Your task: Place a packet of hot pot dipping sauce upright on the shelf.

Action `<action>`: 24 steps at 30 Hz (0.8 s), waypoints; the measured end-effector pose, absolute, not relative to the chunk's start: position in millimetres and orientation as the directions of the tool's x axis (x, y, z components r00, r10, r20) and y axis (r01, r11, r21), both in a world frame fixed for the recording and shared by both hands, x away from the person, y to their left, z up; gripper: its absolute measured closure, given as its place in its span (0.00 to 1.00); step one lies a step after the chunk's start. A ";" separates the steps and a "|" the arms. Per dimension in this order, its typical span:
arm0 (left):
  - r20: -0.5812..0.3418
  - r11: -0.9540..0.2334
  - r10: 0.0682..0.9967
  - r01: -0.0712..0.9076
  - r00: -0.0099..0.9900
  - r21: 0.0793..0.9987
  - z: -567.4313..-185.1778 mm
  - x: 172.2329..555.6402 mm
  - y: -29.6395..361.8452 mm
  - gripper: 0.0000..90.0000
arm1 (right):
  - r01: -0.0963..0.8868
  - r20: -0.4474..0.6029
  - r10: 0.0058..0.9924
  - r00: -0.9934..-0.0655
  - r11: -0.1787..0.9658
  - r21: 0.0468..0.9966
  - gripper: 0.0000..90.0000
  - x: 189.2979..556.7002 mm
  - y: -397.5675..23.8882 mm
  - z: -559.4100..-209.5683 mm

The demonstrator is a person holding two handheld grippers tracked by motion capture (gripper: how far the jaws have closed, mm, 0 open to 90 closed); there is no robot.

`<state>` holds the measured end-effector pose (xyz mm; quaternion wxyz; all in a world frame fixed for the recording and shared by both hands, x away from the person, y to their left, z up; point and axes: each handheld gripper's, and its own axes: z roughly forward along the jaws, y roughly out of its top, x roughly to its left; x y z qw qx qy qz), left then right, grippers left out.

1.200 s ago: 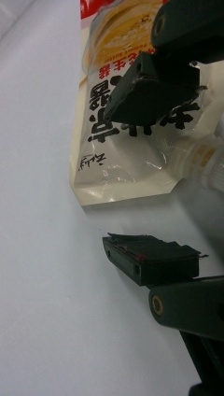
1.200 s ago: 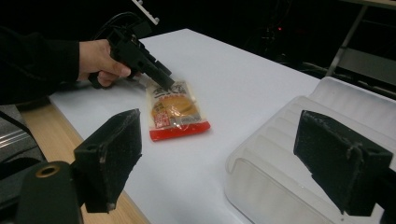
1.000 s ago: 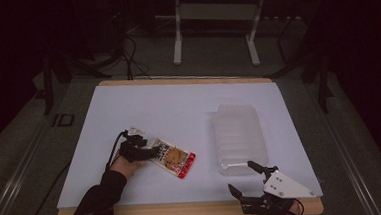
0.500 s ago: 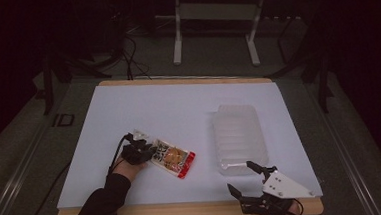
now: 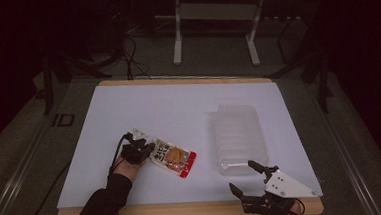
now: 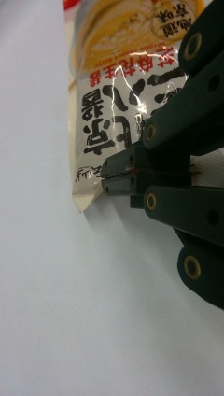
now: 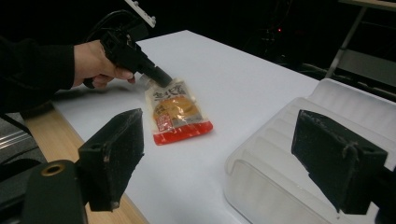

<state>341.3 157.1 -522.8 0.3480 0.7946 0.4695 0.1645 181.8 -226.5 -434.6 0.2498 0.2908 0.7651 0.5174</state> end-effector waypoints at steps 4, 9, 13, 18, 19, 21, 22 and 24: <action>-0.073 -0.314 0.853 0.619 0.517 0.720 -514.9 339.8 158.5 1.00 | 0.188 -0.080 0.704 -0.705 0.295 0.937 0.19 182.0 -226.5 -434.6; -0.054 -0.326 0.842 0.586 0.536 0.742 -500.2 336.0 156.5 1.00 | 0.190 -0.079 0.704 -0.706 0.295 0.936 0.19 182.0 -226.3 -434.7; -0.042 -0.334 0.834 0.564 0.551 0.755 -489.4 333.2 153.9 1.00 | 0.193 -0.074 0.705 -0.706 0.292 0.937 0.19 182.1 -226.3 -434.6; -0.044 -0.334 0.825 0.550 0.563 0.765 -477.8 330.7 150.2 1.00 | 0.195 -0.070 0.706 -0.704 0.288 0.938 0.19 182.3 -226.5 -434.6; -0.042 -0.337 0.822 0.545 0.568 0.768 -475.5 330.1 149.2 1.00 | 0.196 -0.070 0.707 -0.704 0.288 0.937 0.19 182.4 -226.6 -434.5; -0.041 -0.338 0.815 0.532 0.578 0.776 -470.4 328.4 147.3 1.00 | 0.195 -0.069 0.708 -0.703 0.285 0.938 0.19 182.2 -226.7 -434.5; -0.041 -0.338 0.815 0.532 0.578 0.776 -470.4 328.4 147.3 1.00 | 0.195 -0.068 0.708 -0.703 0.284 0.939 0.19 182.3 -226.9 -434.3; -0.031 -0.347 0.801 0.507 0.597 0.789 -461.6 325.5 142.4 1.00 | 0.195 -0.067 0.710 -0.701 0.281 0.939 0.19 182.1 -227.3 -434.0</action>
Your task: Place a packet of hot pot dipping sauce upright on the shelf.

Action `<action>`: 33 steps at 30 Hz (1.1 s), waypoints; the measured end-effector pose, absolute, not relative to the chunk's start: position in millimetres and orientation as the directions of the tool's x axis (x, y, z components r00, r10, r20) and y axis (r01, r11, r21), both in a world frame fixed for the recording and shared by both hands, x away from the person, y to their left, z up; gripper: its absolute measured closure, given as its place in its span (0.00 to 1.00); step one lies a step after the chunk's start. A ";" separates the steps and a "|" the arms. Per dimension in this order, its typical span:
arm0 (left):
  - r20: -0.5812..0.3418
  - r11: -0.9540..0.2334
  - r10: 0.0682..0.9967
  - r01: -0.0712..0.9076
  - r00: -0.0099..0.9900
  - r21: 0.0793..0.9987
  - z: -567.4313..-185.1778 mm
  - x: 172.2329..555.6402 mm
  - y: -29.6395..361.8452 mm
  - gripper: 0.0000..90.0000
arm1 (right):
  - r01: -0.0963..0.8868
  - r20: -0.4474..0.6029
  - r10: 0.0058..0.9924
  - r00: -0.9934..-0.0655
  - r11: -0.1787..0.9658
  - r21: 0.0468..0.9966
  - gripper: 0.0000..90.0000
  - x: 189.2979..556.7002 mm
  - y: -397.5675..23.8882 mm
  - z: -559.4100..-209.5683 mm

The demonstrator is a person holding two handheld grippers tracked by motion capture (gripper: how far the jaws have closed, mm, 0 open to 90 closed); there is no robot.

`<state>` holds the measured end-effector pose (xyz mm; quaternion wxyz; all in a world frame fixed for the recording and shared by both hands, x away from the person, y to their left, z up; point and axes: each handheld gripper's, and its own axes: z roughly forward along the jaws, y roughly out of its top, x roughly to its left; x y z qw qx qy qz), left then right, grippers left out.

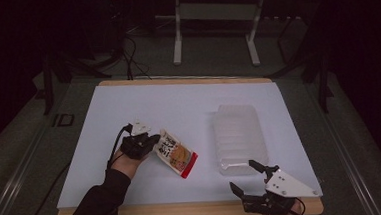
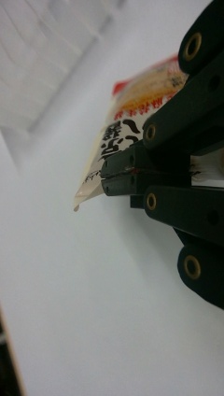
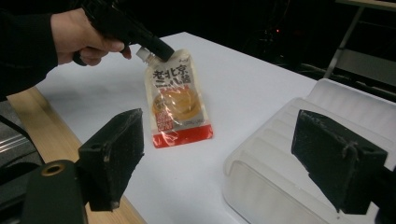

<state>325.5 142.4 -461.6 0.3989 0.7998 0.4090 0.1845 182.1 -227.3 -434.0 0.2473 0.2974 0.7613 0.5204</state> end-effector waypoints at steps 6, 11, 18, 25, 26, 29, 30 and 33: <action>-0.008 -0.368 0.781 0.471 0.625 0.801 -447.7 320.9 129.8 1.00 | 0.191 -0.070 0.711 -0.699 0.280 0.941 0.19 181.7 -227.3 -433.4; 0.005 -0.380 0.765 0.445 0.644 0.811 -438.6 317.5 119.5 1.00 | 0.189 -0.068 0.714 -0.697 0.274 0.943 0.20 181.5 -228.4 -432.7; 0.029 -0.401 0.742 0.409 0.670 0.820 -428.8 309.6 106.9 1.00 | 0.189 -0.060 0.710 -0.701 0.266 0.945 0.33 180.3 -231.5 -430.1; 0.033 -0.416 0.702 0.372 0.711 0.830 -418.5 299.3 92.9 1.00 | 0.165 -0.068 0.745 -0.664 0.235 0.958 0.23 178.8 -236.3 -426.4; 0.035 -0.420 0.696 0.367 0.717 0.830 -417.2 298.0 90.8 1.00 | 0.165 -0.068 0.745 -0.664 0.235 0.958 0.23 178.8 -236.3 -426.4; 0.039 -0.432 0.675 0.352 0.736 0.830 -413.1 293.1 80.9 1.00 | 0.172 -0.063 0.746 -0.663 0.234 0.957 0.23 179.5 -236.4 -426.7; 0.046 -0.438 0.672 0.347 0.739 0.829 -412.4 291.6 78.6 1.00 | 0.173 -0.064 0.747 -0.662 0.235 0.956 0.23 179.4 -236.3 -426.9; 0.058 -0.448 0.659 0.330 0.750 0.831 -411.0 287.9 73.3 1.00 | 0.175 -0.062 0.746 -0.663 0.235 0.956 0.23 179.5 -236.4 -426.8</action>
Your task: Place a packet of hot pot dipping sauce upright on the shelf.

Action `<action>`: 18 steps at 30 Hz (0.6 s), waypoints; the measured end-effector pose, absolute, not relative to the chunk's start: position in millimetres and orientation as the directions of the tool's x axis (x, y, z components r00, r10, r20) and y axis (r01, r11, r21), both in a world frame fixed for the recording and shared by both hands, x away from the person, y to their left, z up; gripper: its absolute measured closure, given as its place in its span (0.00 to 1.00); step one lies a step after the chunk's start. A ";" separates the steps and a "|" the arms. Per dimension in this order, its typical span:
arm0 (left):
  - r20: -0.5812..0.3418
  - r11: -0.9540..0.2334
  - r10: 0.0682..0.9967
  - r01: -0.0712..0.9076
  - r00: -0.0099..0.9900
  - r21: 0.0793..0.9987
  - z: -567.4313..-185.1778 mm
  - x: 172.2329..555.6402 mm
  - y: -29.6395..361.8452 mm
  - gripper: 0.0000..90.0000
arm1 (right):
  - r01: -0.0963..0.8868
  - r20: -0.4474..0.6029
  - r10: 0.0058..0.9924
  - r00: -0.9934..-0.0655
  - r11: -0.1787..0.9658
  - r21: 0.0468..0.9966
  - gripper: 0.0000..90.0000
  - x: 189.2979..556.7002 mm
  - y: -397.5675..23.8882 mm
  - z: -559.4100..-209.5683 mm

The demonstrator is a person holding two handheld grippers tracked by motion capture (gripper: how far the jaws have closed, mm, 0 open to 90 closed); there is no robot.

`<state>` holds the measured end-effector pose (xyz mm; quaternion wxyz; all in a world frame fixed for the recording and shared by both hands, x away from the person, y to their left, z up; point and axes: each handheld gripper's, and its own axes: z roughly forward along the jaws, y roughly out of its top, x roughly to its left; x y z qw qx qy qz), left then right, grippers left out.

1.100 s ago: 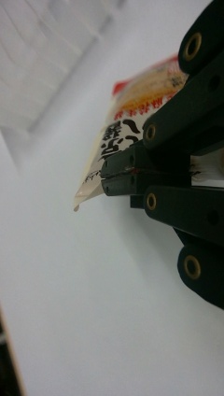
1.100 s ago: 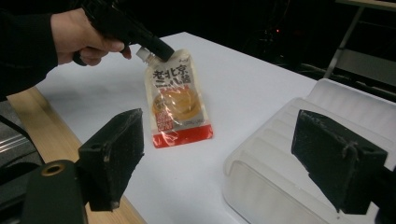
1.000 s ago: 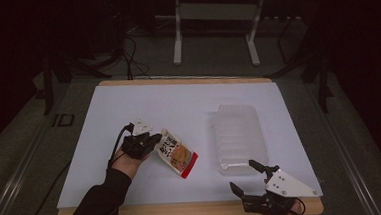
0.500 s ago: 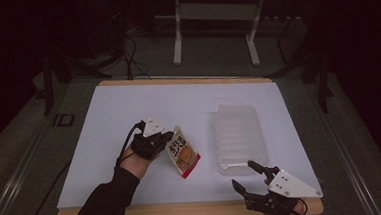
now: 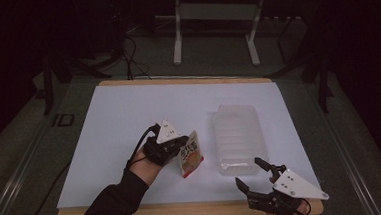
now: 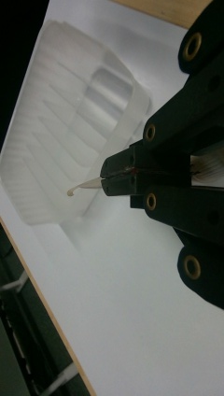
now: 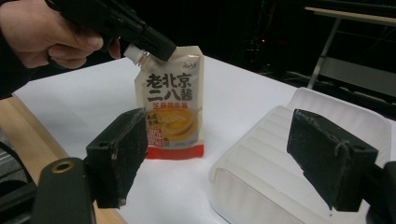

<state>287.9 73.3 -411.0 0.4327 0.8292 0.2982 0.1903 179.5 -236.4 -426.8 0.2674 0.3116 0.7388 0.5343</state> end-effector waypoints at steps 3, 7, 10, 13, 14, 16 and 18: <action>0.060 -0.451 0.649 0.320 0.759 0.833 -409.6 285.9 70.5 1.00 | 0.196 -0.052 0.736 -0.675 0.247 0.949 0.30 182.0 -236.6 -428.0; 0.068 -0.466 0.626 0.303 0.776 0.831 -404.7 285.8 69.6 1.00 | 0.254 -0.016 0.723 -0.691 0.264 0.930 0.35 186.9 -237.2 -430.5; 0.060 -0.460 0.618 0.298 0.784 0.836 -398.6 288.1 73.5 1.00 | 0.249 -0.016 0.729 -0.685 0.255 0.935 0.32 187.1 -238.8 -429.1; 0.052 -0.452 0.597 0.282 0.801 0.846 -392.3 290.2 78.6 1.00 | 0.244 -0.030 0.736 -0.677 0.263 0.933 0.24 187.6 -240.7 -426.9; 0.047 -0.449 0.591 0.280 0.805 0.848 -390.2 290.8 80.1 1.00 | 0.249 -0.035 0.741 -0.671 0.270 0.930 0.20 188.7 -241.5 -426.5; 0.046 -0.449 0.576 0.269 0.816 0.852 -386.3 291.8 82.9 1.00 | 0.265 -0.024 0.732 -0.681 0.277 0.924 0.15 192.1 -244.1 -426.0; 0.040 -0.446 0.554 0.256 0.831 0.858 -382.5 292.4 85.2 1.00 | 0.262 -0.021 0.720 -0.694 0.279 0.924 0.14 194.3 -246.5 -424.7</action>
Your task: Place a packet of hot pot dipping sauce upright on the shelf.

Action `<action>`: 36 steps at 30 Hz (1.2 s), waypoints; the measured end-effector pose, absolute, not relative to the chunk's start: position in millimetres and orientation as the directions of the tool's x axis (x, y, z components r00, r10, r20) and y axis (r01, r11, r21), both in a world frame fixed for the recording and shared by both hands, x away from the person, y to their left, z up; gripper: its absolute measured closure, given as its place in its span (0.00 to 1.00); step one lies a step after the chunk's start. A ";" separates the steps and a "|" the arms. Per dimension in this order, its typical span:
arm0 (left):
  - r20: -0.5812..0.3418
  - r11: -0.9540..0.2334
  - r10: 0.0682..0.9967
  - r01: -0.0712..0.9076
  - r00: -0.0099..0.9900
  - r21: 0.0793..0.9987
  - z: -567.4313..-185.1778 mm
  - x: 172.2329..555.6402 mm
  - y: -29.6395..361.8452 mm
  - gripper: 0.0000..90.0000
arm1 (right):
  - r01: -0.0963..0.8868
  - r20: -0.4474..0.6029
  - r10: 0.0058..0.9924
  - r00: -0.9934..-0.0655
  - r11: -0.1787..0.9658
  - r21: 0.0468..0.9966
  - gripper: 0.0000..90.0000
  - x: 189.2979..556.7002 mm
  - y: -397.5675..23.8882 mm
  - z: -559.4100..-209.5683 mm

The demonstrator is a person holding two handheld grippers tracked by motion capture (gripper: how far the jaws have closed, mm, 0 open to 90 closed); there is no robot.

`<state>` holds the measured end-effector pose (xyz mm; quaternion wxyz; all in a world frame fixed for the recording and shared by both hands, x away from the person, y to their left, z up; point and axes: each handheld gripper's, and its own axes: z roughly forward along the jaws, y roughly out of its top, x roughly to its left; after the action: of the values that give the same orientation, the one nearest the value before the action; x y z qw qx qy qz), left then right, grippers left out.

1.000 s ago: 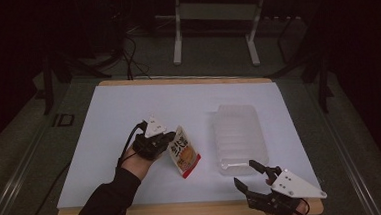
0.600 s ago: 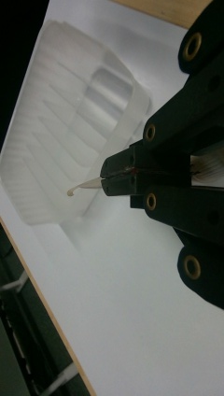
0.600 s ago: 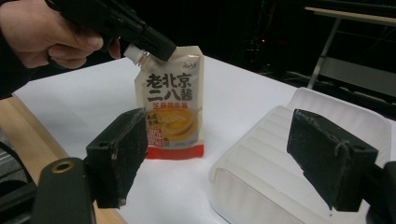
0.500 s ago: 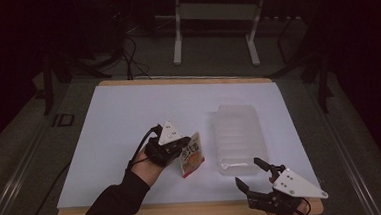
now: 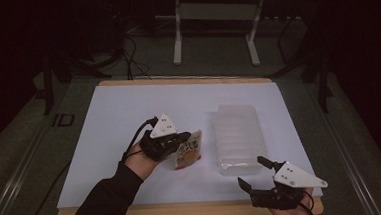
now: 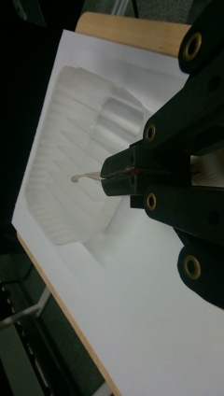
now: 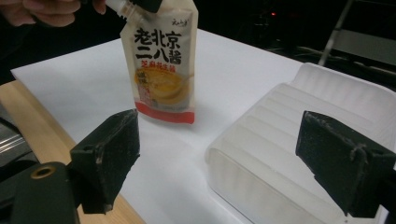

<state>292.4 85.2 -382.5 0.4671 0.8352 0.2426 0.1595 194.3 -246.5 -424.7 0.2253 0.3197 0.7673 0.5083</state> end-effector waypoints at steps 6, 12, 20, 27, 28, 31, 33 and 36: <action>0.032 -0.436 0.507 0.225 0.861 0.871 -370.5 291.9 89.3 1.00 | 0.198 -0.078 0.644 -0.761 0.344 0.918 0.14 201.9 -250.5 -411.5; 0.030 -0.450 0.436 0.189 0.900 0.873 -359.4 291.1 91.6 1.00 | 0.166 -0.101 0.568 -0.817 0.400 0.901 0.20 213.3 -245.4 -397.7; 0.019 -0.456 0.359 0.158 0.933 0.876 -351.0 287.4 95.5 1.00 | 0.147 -0.114 0.462 -0.880 0.492 0.858 0.32 230.1 -233.4 -368.5; 0.033 -0.471 0.295 0.115 0.955 0.874 -346.4 281.5 97.4 1.00 | 0.162 -0.098 0.393 -0.915 0.577 0.800 0.37 253.8 -225.6 -345.2; 0.029 -0.475 0.286 0.115 0.958 0.873 -346.2 281.3 97.4 1.00 | 0.164 -0.088 0.375 -0.923 0.589 0.791 0.38 256.9 -224.2 -343.0; 0.031 -0.481 0.269 0.106 0.963 0.871 -346.0 280.0 96.6 1.00 | 0.160 -0.078 0.346 -0.935 0.608 0.778 0.40 262.9 -218.9 -336.4; 0.026 -0.481 0.257 0.104 0.966 0.871 -346.6 279.5 95.4 1.00 | 0.156 -0.073 0.331 -0.941 0.614 0.774 0.40 265.9 -214.2 -333.0; 0.025 -0.483 0.245 0.100 0.969 0.870 -348.2 279.6 93.6 1.00 | 0.160 -0.048 0.300 -0.953 0.628 0.761 0.41 272.3 -206.3 -330.8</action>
<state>279.6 93.6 -348.2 0.4982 0.8581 0.1004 0.0731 272.3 -206.3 -330.8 0.0854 0.1280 0.8983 0.4116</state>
